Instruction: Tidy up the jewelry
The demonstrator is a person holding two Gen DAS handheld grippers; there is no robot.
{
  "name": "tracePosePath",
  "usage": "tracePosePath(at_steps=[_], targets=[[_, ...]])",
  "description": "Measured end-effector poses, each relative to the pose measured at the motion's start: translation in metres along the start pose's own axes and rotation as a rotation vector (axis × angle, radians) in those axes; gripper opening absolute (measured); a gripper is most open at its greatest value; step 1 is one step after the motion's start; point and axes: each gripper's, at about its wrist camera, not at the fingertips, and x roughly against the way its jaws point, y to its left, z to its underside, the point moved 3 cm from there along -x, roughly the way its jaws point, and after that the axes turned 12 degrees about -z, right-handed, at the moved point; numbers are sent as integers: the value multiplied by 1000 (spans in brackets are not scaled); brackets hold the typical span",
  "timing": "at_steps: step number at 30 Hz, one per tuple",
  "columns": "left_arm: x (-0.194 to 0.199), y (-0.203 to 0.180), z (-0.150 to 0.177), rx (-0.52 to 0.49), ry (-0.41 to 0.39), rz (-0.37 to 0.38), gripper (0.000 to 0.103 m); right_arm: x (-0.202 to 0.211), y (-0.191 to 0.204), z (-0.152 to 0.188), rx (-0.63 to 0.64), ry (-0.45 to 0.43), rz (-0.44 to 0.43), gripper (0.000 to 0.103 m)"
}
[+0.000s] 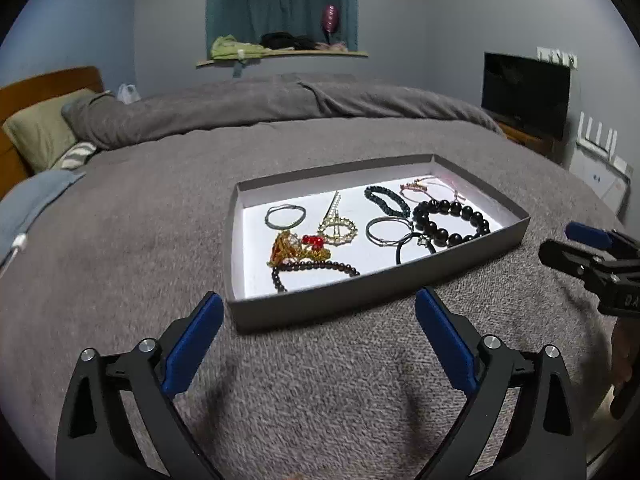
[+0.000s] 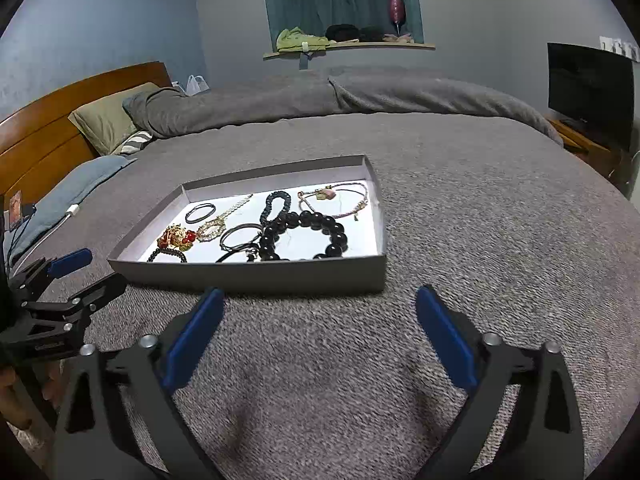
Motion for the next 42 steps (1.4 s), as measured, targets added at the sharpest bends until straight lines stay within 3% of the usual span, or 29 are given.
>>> tracePosePath(at_steps=[7,11,16,20,27,42], targets=[[4,-1,8,14,22,-107,98,6,-4,9,14,13,27,98],[2,-4,11,34,52,-124,98,8,-3,15,46,28,94,98],[11,-3,8,122,20,-146,98,8,-4,18,9,38,52,98],[9,-5,9,121,46,-177,98,10,-2,16,37,4,78,98],[6,-5,11,95,43,-209,98,6,5,15,55,17,66,98],[9,-13,13,57,33,-202,98,5,10,14,68,5,62,98]])
